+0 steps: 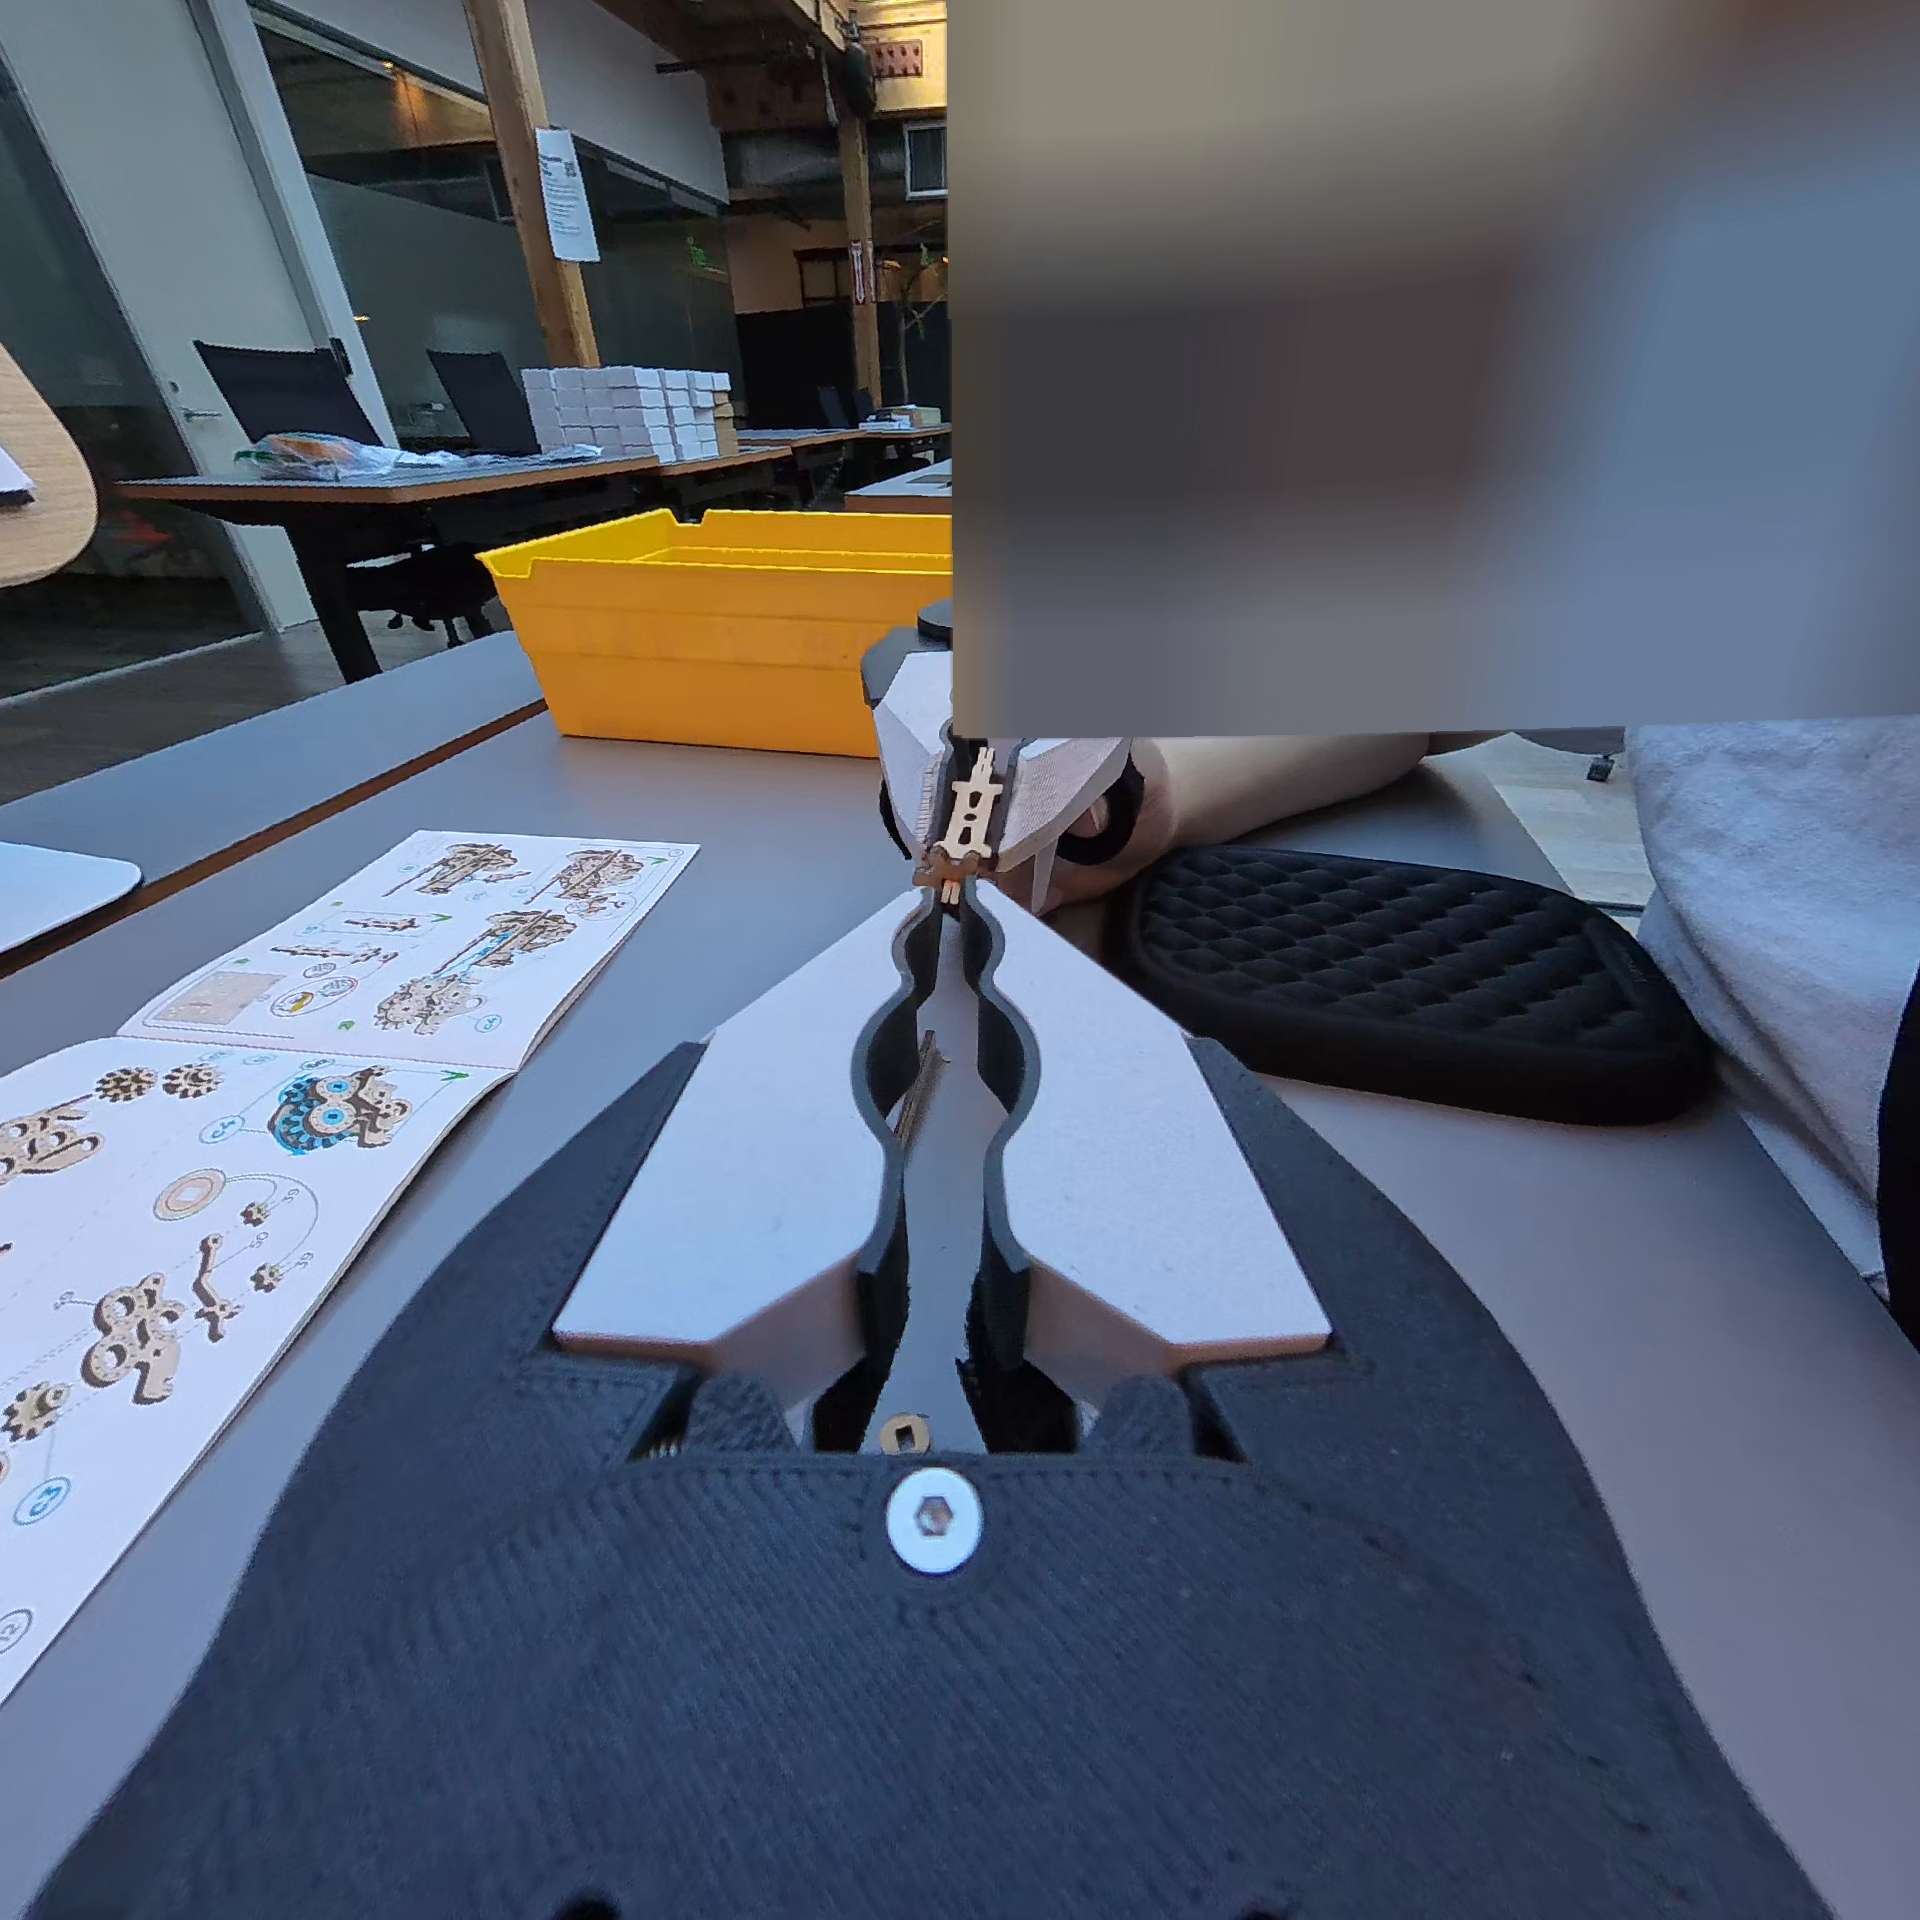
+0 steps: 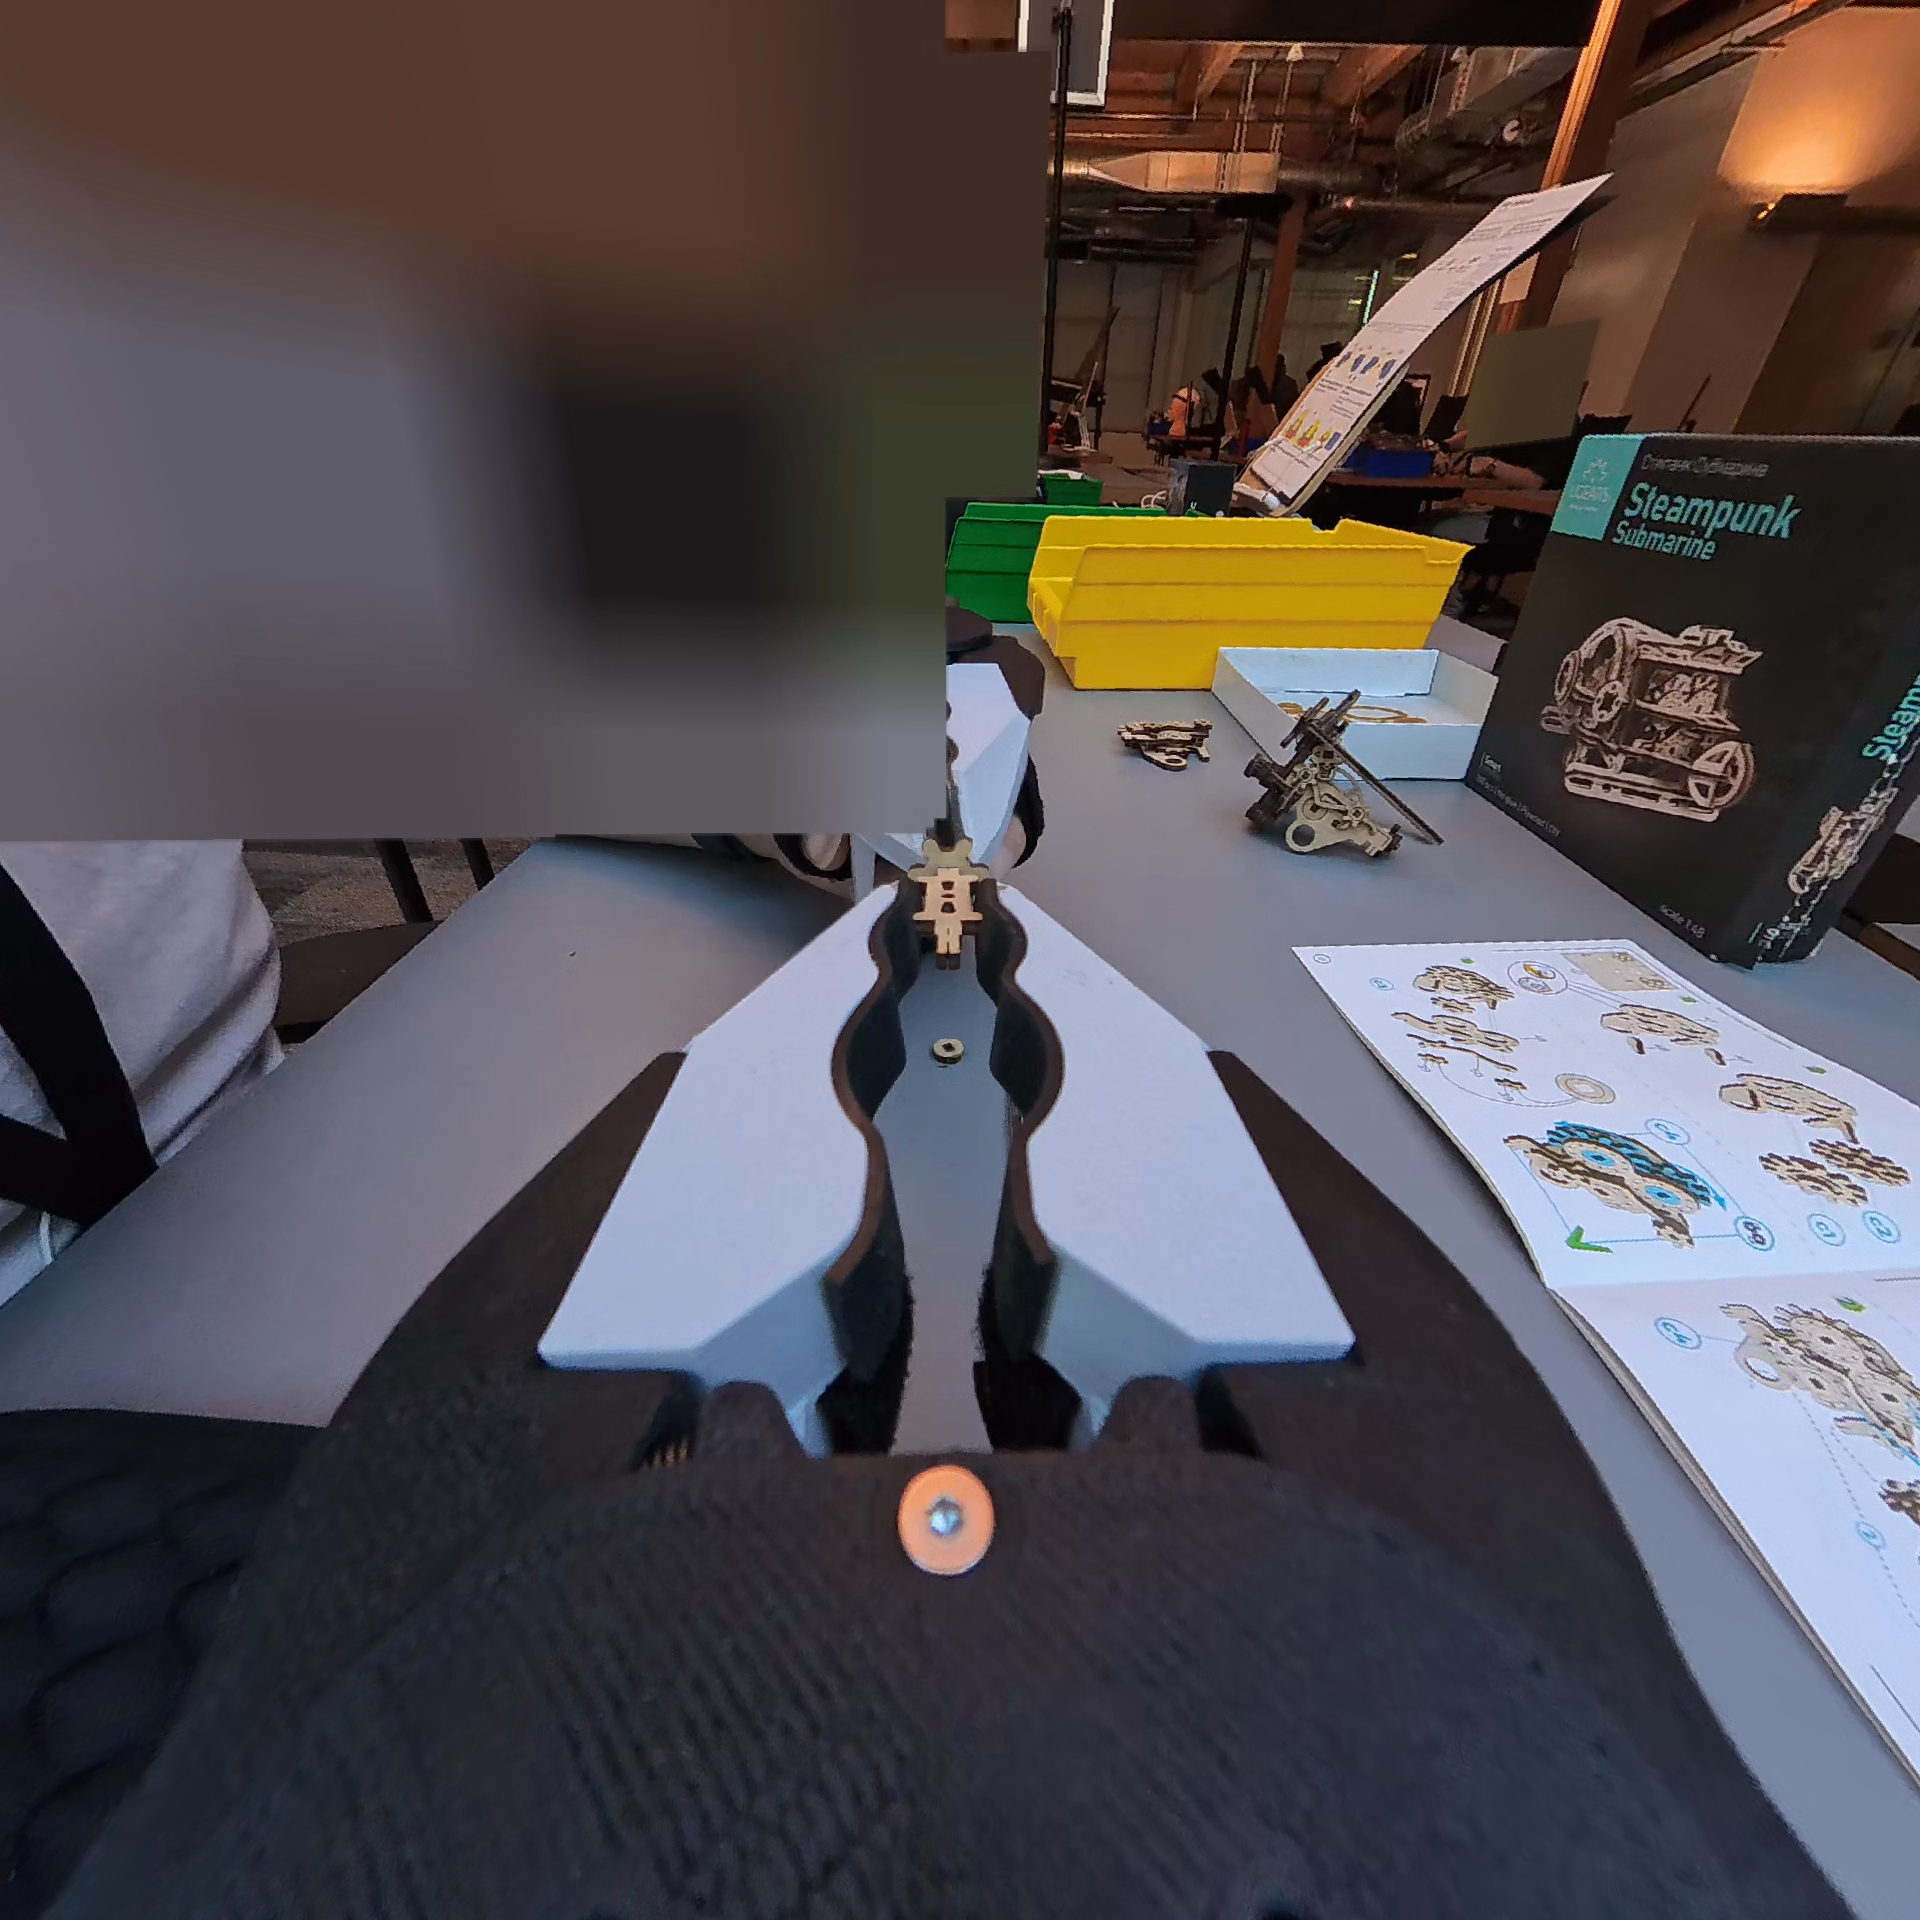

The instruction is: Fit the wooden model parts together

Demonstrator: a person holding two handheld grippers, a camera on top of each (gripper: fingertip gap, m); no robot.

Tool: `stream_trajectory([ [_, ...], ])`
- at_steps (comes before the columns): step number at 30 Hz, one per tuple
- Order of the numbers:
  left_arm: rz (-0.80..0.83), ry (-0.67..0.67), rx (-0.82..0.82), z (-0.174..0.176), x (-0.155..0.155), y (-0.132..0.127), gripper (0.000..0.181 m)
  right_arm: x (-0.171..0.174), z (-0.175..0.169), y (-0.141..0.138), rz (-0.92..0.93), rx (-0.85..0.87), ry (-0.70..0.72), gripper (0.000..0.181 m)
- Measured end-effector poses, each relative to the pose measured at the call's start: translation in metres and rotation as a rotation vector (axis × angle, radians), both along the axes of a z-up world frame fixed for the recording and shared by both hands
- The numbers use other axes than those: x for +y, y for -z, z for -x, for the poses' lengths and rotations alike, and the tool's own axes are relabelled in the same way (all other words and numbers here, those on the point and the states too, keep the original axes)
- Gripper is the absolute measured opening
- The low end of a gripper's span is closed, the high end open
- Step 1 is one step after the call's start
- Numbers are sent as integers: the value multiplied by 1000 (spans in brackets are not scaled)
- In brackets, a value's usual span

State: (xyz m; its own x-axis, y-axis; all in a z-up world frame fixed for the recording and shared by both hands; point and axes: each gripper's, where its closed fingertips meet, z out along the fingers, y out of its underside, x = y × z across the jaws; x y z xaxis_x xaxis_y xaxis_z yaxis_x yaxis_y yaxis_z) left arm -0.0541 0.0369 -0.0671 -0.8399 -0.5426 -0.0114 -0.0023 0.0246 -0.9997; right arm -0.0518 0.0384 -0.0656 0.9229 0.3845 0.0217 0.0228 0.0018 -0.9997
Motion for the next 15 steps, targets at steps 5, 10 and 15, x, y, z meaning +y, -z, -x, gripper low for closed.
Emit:
stream_trajectory([
  [5,-3,-10,-8,-1,0,0,0,0,0,-1,-2,9,2,9],
  [10,6,-12,-8,-1,0,-1,0,0,0,-2,-10,0,10,9],
  [15,12,-22,-10,-1,0,-2,0,0,-1,-2,-17,-14,25,9],
])
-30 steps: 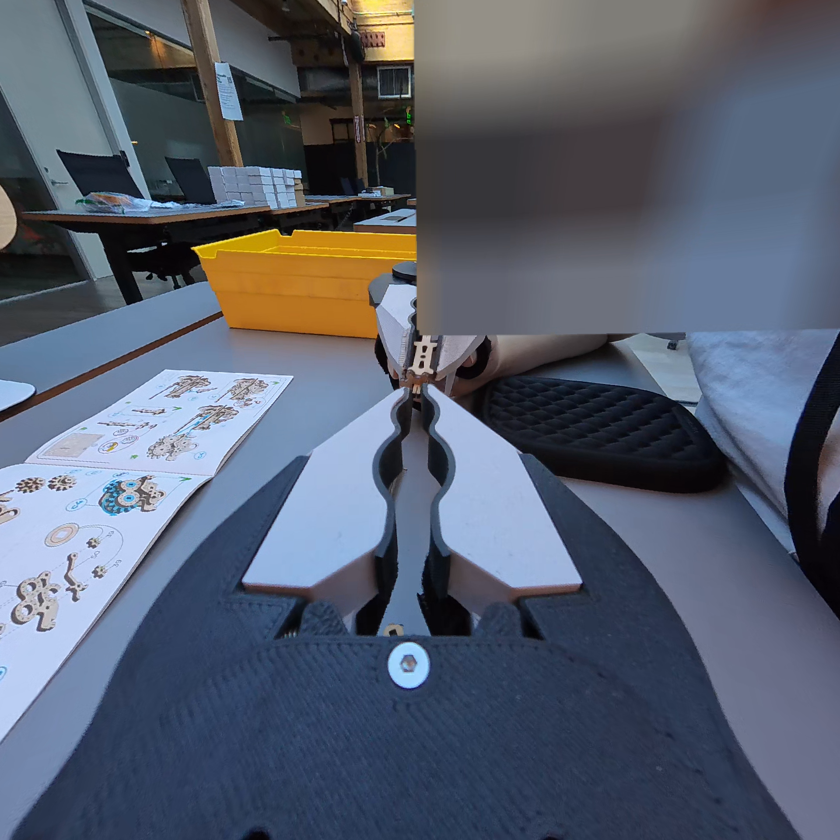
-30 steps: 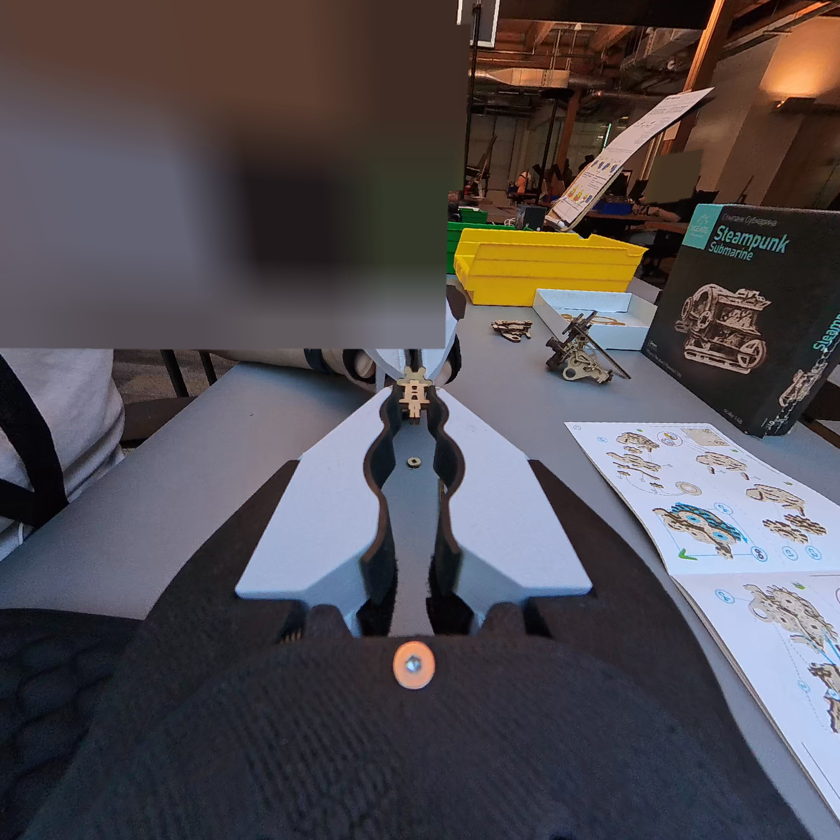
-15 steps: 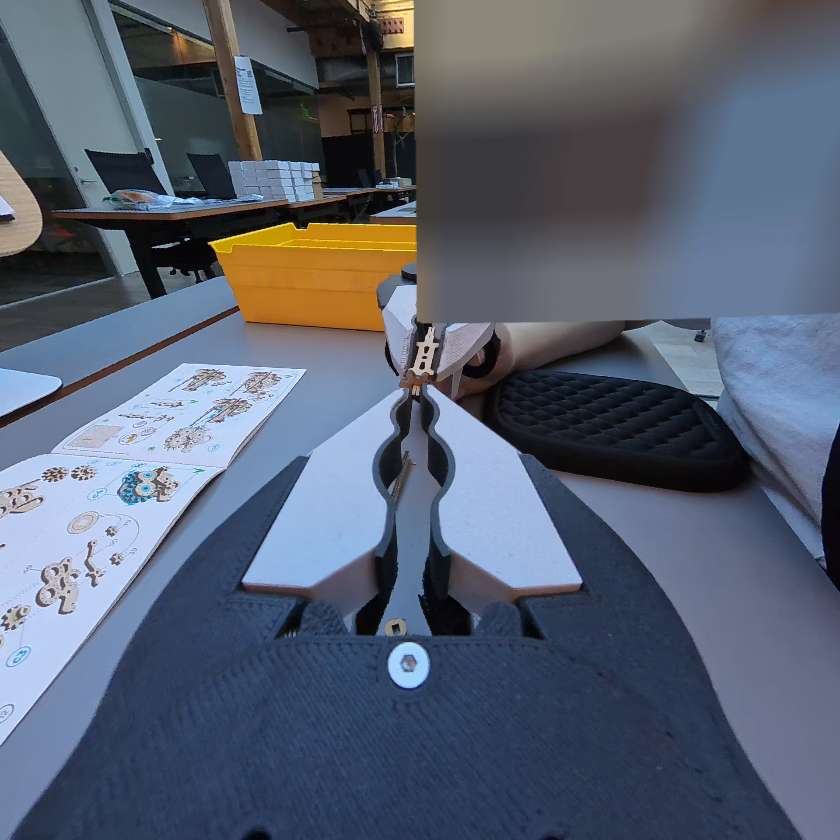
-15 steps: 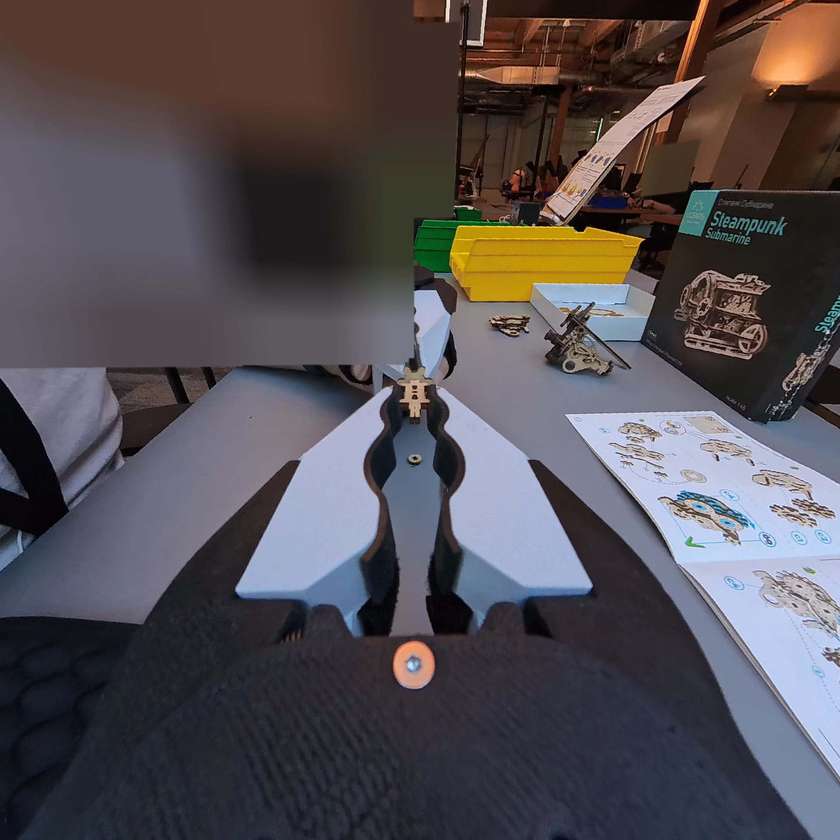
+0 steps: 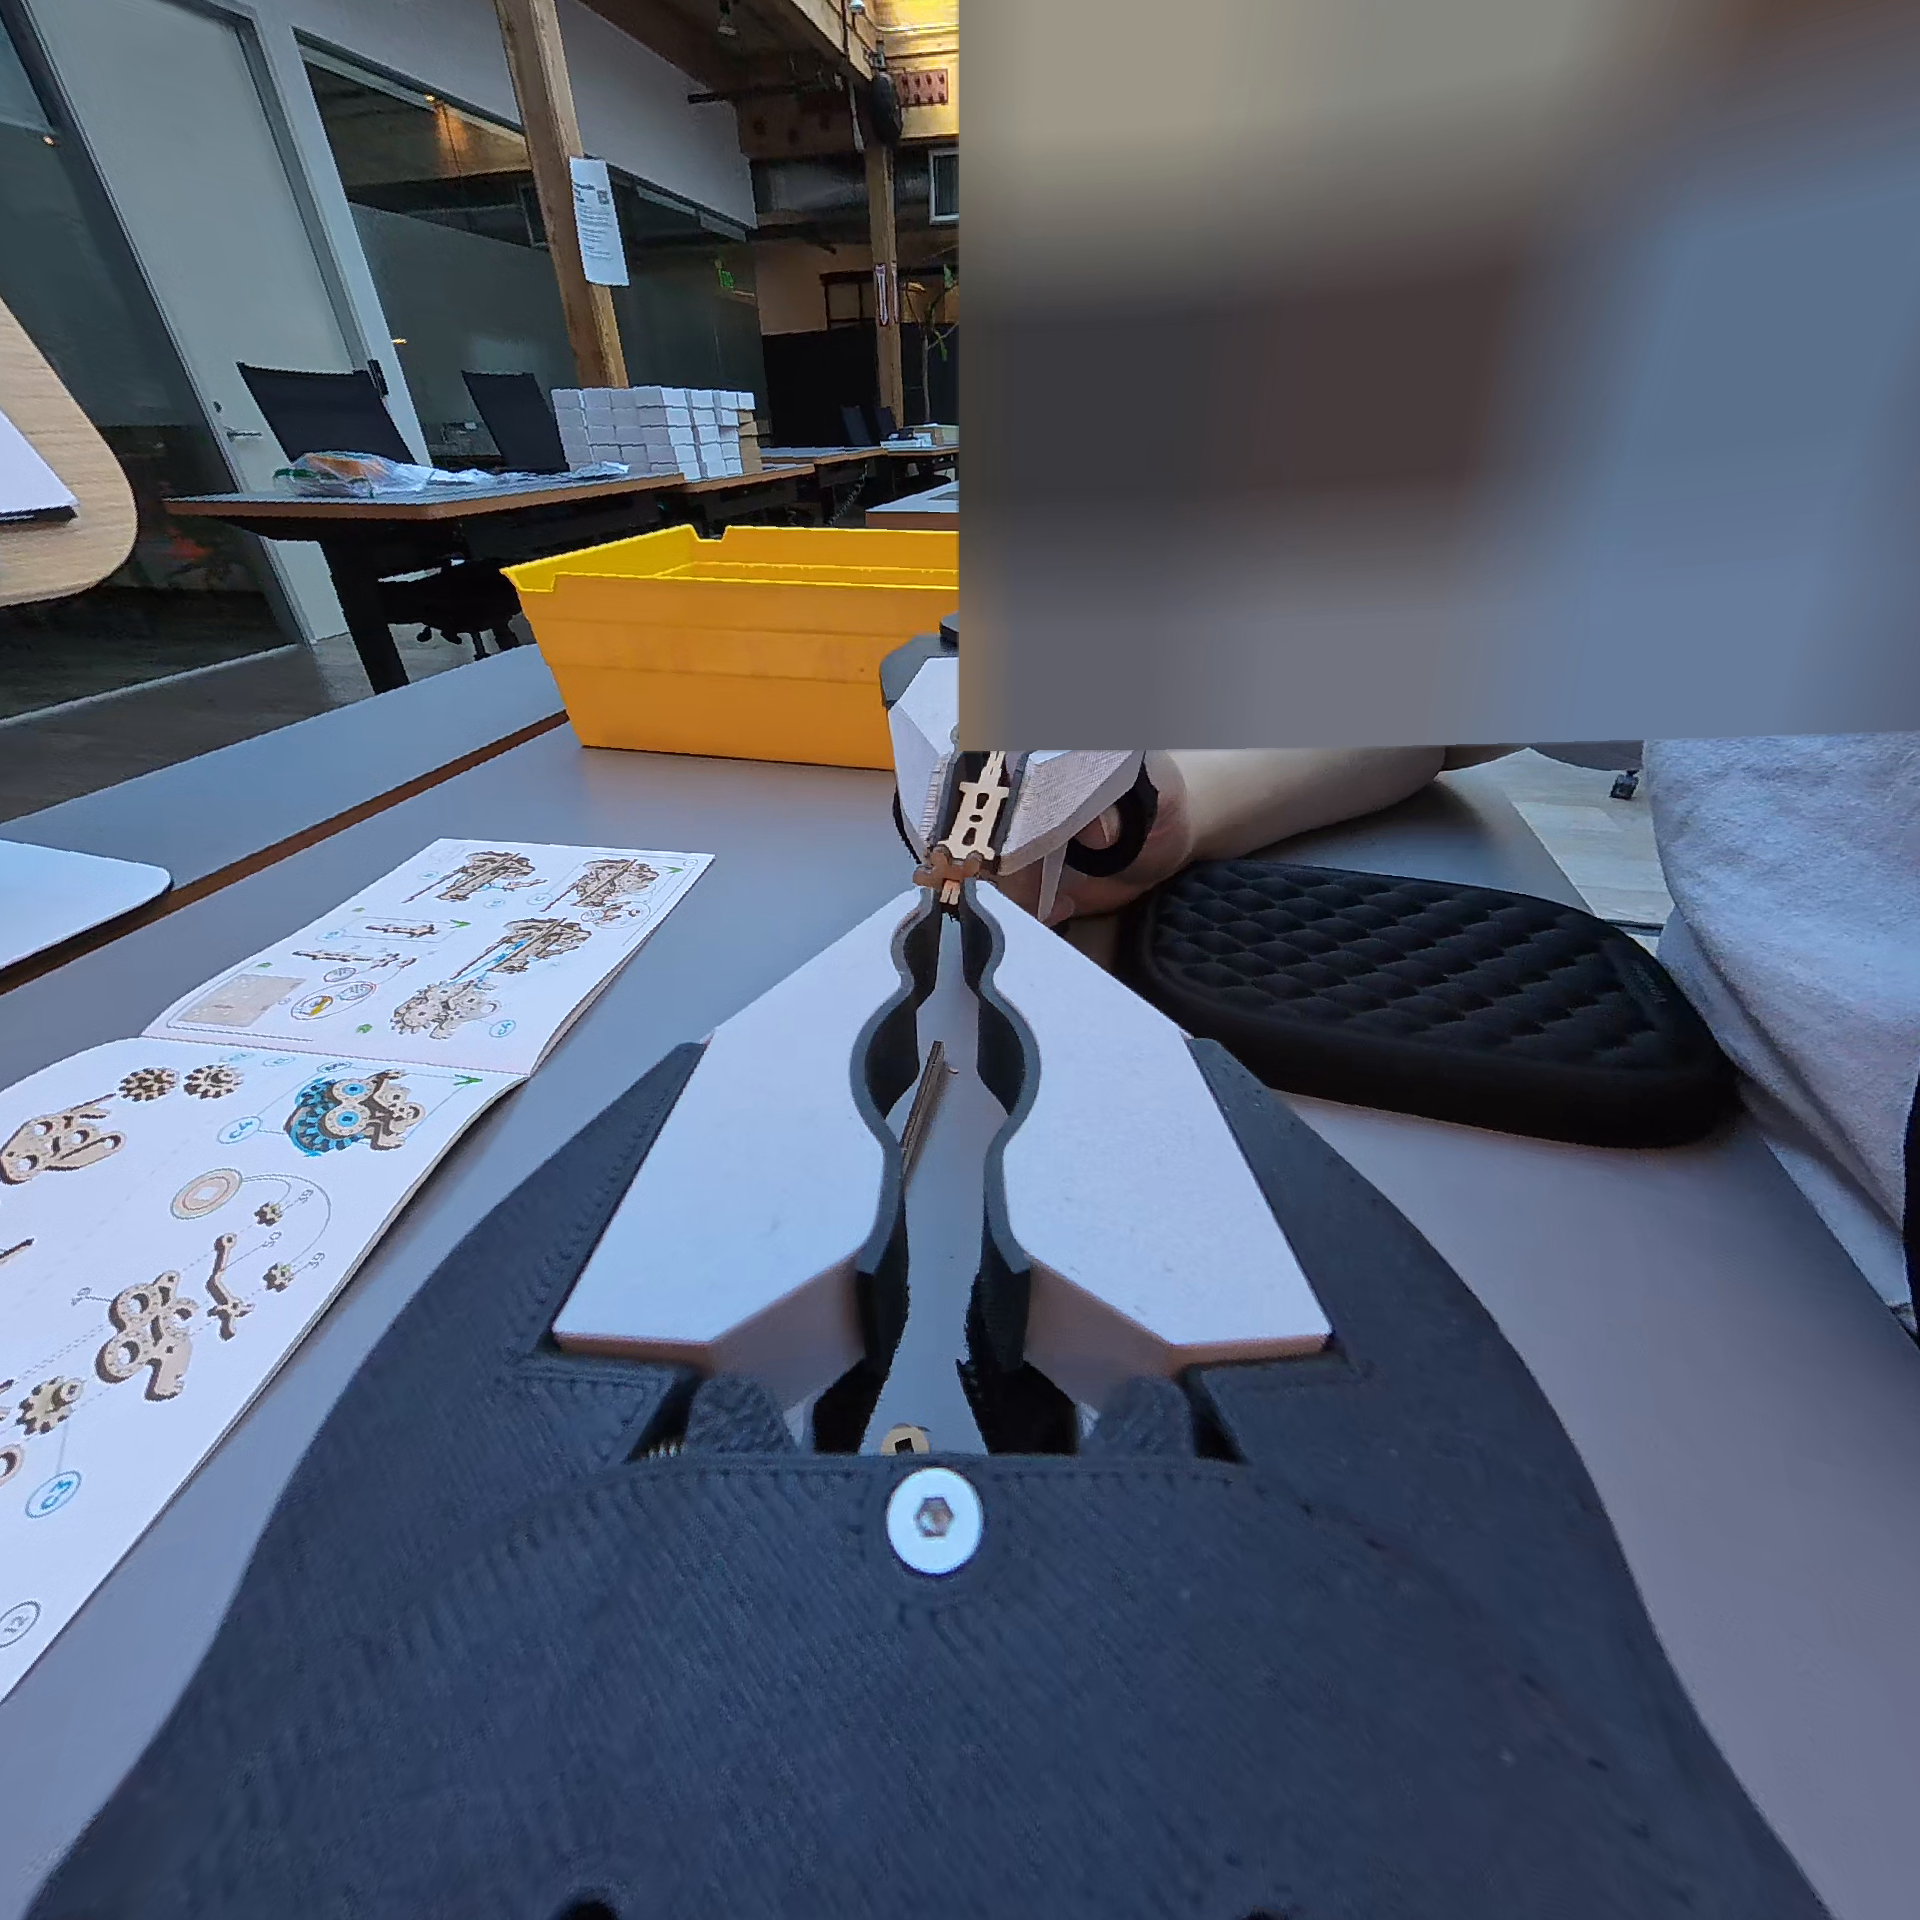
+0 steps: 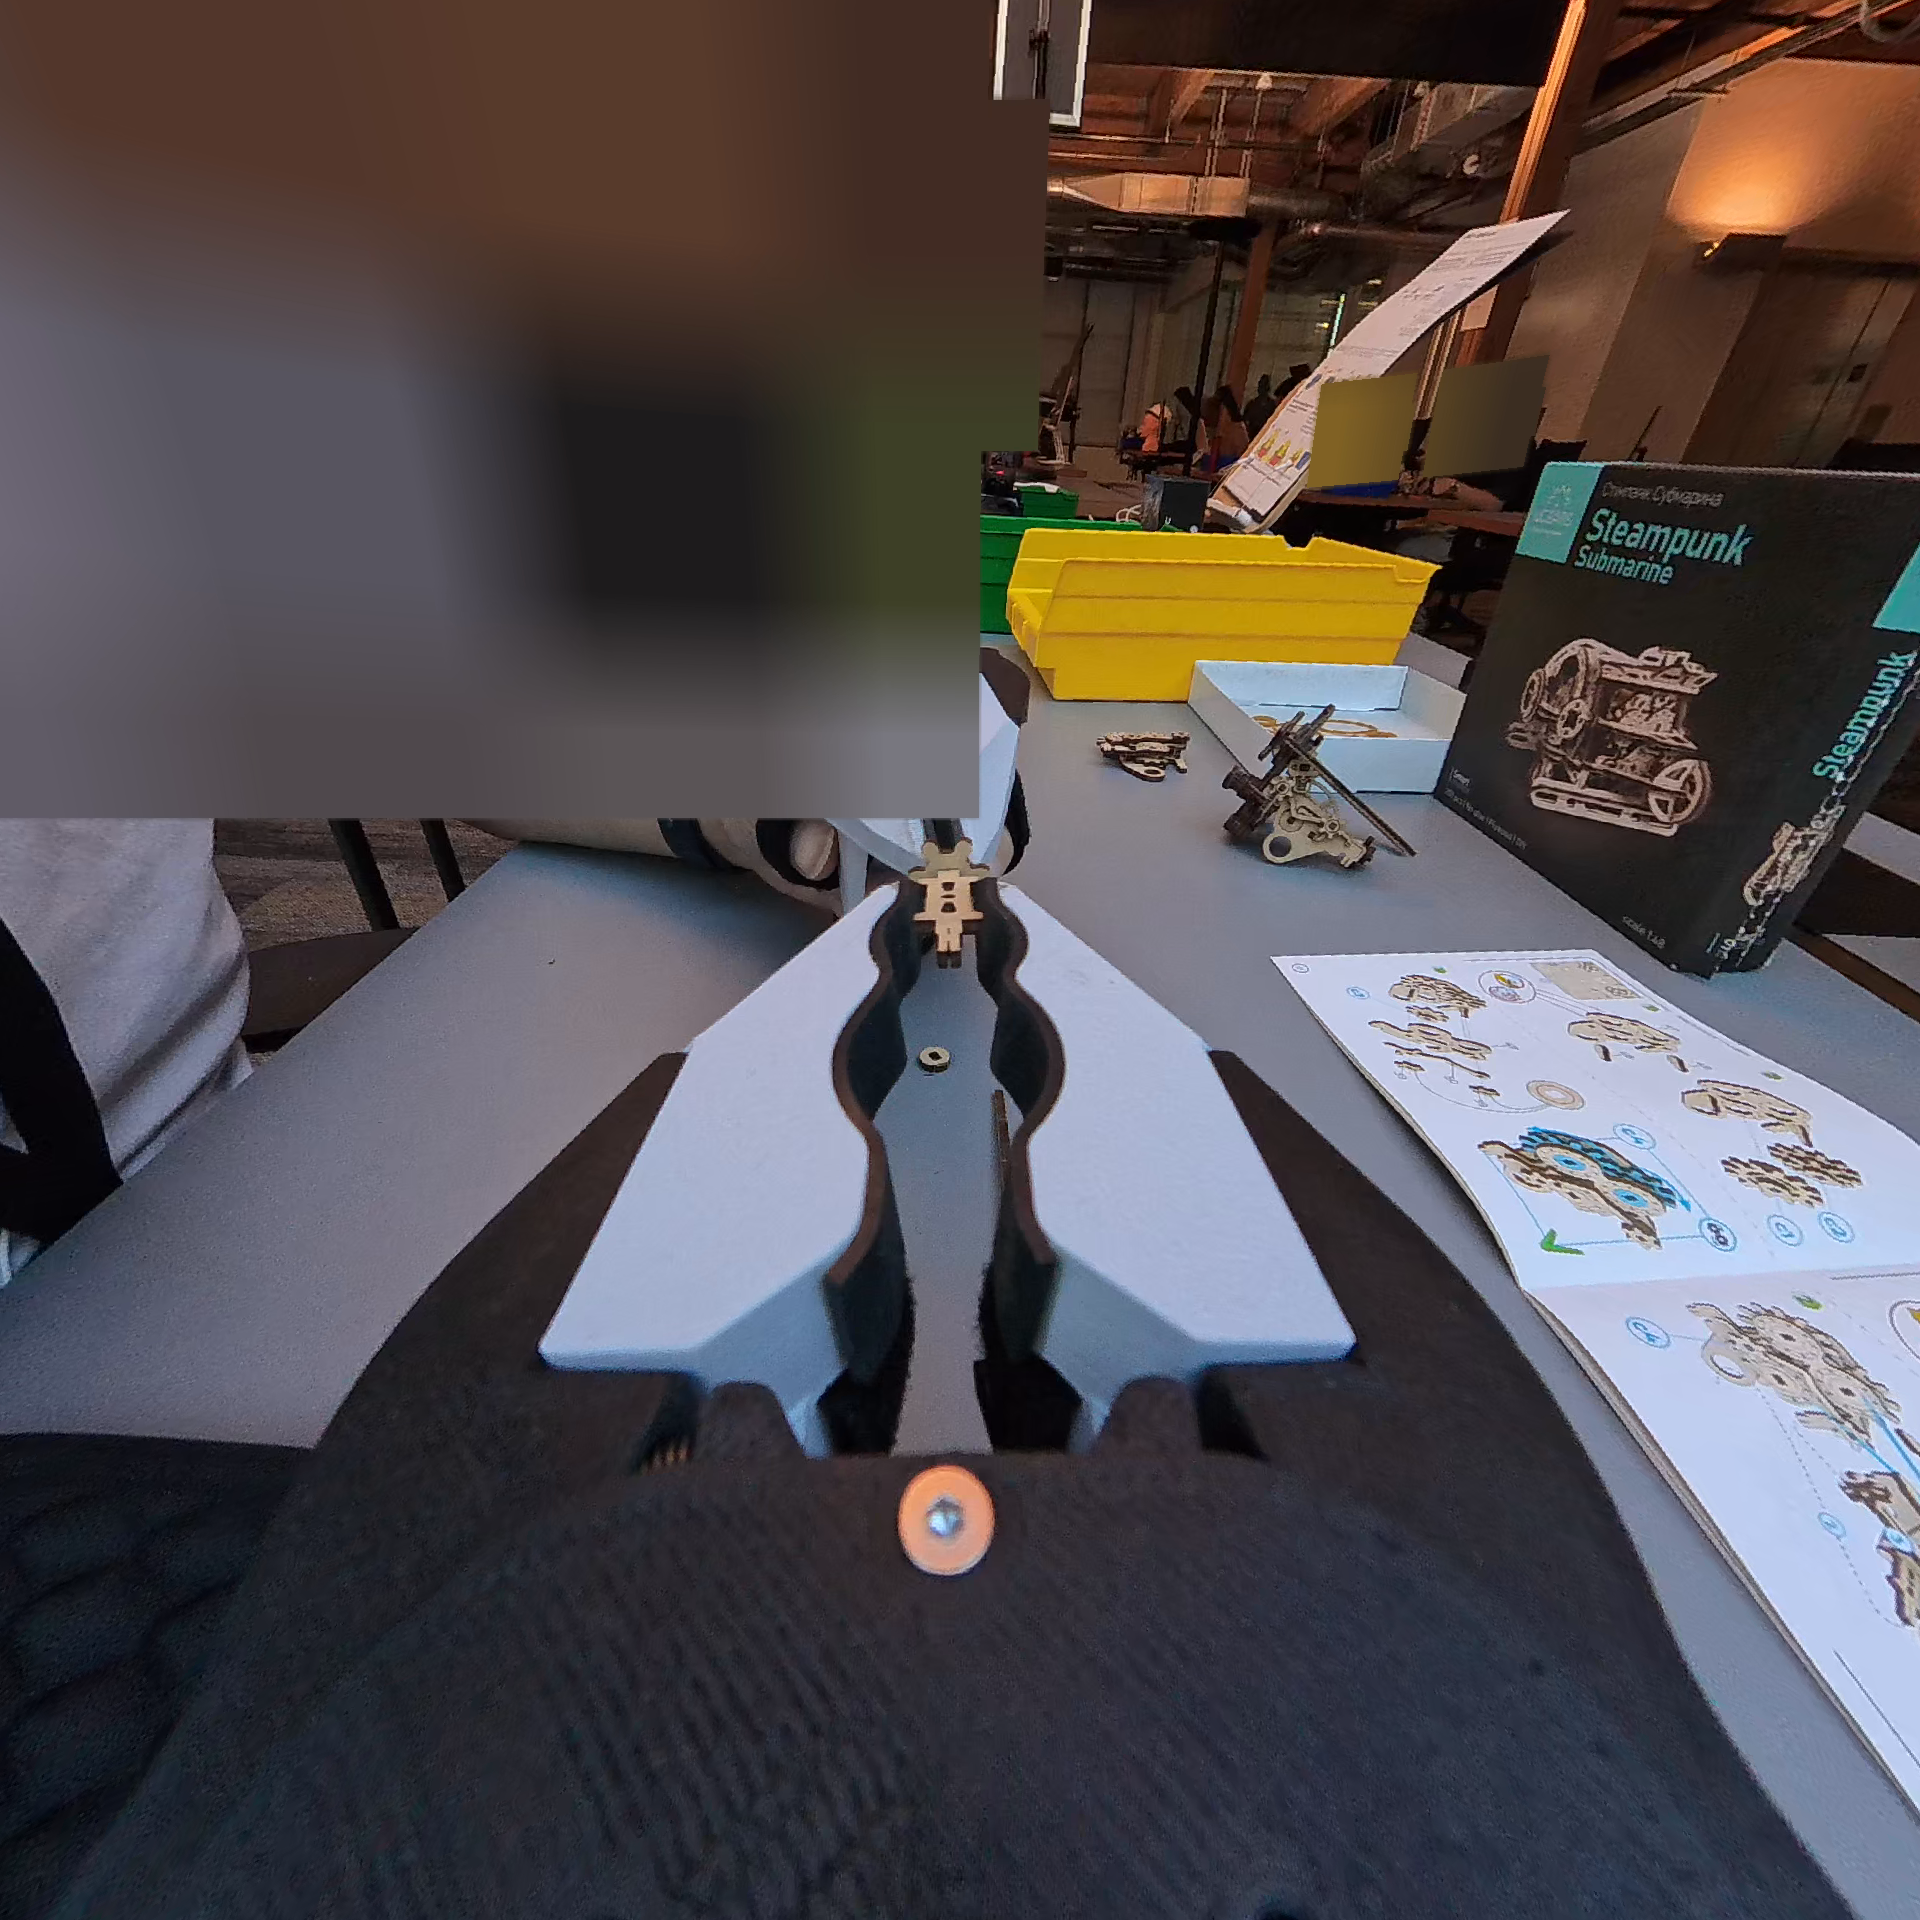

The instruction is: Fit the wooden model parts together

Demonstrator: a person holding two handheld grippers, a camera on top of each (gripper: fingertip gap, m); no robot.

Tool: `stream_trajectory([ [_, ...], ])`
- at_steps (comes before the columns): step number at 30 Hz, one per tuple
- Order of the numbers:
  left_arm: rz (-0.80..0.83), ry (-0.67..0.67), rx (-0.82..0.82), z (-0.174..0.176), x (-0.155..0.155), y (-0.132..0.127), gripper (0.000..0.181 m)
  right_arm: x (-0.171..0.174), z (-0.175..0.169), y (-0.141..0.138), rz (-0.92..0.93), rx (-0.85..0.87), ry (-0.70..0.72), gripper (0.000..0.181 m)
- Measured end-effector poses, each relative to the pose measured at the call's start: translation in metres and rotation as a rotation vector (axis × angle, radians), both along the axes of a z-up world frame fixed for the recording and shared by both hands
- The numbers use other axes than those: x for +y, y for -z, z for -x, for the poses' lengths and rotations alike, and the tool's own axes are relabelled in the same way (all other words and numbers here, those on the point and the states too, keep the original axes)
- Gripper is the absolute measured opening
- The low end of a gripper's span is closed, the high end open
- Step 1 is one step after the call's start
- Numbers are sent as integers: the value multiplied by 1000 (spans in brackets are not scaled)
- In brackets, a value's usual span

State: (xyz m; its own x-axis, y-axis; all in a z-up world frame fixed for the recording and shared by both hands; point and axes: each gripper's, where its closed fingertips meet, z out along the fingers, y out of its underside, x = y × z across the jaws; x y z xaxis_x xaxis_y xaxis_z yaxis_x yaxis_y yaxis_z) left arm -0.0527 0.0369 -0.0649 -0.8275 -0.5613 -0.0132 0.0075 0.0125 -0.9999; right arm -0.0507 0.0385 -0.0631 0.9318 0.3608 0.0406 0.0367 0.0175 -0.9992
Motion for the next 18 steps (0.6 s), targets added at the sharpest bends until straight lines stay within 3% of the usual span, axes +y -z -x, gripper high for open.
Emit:
stream_trajectory([
  [13,-42,-25,-35,-4,3,-3,0,3,-5,-4,-27,-25,-1,10],
  [18,-79,-16,-41,-2,5,3,0,4,-3,1,-26,-128,28,11],
])
